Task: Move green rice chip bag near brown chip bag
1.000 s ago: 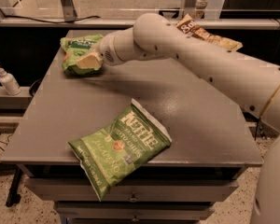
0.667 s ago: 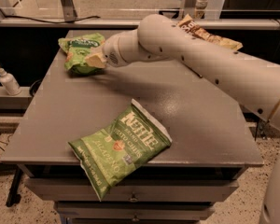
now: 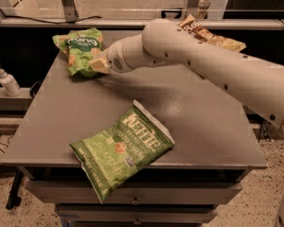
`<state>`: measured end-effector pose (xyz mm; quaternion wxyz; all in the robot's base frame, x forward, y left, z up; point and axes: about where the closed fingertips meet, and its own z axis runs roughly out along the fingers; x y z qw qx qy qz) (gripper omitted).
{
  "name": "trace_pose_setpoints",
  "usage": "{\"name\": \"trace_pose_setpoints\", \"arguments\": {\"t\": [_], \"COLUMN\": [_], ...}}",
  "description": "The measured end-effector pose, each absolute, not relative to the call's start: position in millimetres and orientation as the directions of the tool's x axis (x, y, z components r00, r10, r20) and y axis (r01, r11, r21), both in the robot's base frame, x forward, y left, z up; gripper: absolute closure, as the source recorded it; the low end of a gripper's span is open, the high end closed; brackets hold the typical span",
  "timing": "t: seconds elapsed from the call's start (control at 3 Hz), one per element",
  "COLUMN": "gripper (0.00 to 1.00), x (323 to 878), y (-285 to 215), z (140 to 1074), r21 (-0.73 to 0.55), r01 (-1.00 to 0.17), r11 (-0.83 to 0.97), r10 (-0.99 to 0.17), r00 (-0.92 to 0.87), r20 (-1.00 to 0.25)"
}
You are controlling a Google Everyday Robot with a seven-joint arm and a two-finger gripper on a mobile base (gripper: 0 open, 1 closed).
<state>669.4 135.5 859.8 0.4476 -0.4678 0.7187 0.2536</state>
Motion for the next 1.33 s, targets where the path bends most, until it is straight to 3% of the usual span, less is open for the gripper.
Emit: {"name": "trace_pose_setpoints", "arguments": {"t": [0.67,1.33], "gripper": [1.00,1.00], "x": [669.3,645.8], "y": [135.4,16.2], "z": [863.3,965.8], "r21": [-0.055,-0.216], "r01": [-0.899,-0.776], "r11": [0.434,0.593], "r10": [-0.445,-0.472], "r00": [-0.161,-0.118], "r20": [-0.881,-0.874]}}
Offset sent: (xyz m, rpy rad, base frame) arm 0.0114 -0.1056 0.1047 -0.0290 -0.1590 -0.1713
